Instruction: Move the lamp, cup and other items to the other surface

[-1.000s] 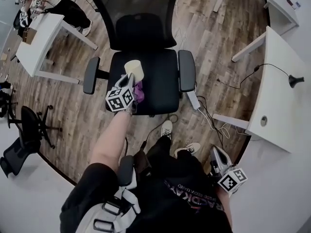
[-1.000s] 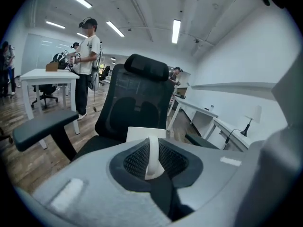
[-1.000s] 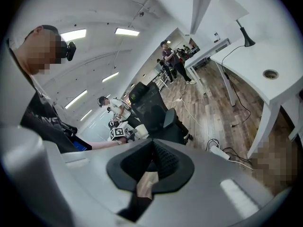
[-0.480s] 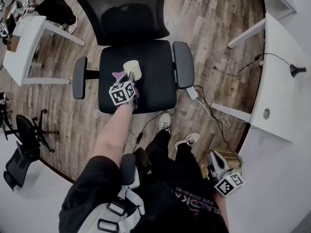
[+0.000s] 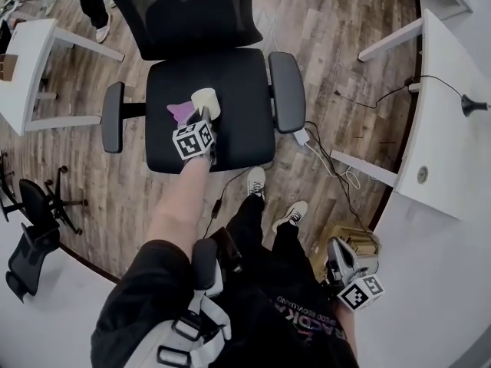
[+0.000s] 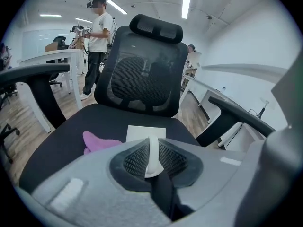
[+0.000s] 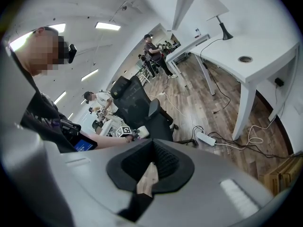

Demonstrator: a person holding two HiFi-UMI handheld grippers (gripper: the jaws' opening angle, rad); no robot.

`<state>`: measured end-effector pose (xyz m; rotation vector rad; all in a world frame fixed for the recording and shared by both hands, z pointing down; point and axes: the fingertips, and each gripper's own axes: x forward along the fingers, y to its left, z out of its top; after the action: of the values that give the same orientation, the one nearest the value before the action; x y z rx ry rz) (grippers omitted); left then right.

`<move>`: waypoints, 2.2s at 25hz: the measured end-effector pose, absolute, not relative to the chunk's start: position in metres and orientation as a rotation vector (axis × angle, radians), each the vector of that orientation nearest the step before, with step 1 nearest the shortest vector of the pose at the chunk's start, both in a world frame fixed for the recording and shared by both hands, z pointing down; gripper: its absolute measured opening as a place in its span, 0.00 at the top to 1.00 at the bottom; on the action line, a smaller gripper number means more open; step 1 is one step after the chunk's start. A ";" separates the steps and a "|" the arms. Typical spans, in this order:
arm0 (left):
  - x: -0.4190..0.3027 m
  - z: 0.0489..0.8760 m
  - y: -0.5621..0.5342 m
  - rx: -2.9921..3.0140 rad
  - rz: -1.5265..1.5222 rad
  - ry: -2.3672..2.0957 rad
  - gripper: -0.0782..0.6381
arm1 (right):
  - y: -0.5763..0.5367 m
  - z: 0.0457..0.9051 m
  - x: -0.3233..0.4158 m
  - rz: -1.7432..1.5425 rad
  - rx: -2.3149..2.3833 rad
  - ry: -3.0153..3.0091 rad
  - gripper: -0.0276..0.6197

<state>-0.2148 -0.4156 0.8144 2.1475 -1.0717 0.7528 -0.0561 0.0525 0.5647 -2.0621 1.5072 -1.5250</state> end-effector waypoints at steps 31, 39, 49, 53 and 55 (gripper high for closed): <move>-0.241 0.797 -0.341 2.147 0.877 -1.053 0.80 | 0.076 0.553 -0.043 -1.420 -1.987 1.619 0.96; -0.163 0.738 -0.239 2.308 0.836 -0.586 0.84 | 0.094 0.537 -0.022 -1.279 -1.971 1.607 0.96; -0.025 0.535 0.024 1.953 0.499 0.646 0.82 | 0.127 0.496 0.017 -1.031 -1.971 1.585 0.96; -0.007 0.460 0.096 1.867 0.475 0.977 0.81 | 0.153 0.481 0.032 -0.933 -2.006 1.562 0.96; -0.002 0.432 0.120 1.853 0.469 1.086 0.81 | 0.165 0.473 0.037 -0.895 -2.023 1.550 0.96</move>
<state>-0.0021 0.1201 0.4319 1.8526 1.0857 0.4689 0.0370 0.1651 0.4734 -2.0228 1.5505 -0.8950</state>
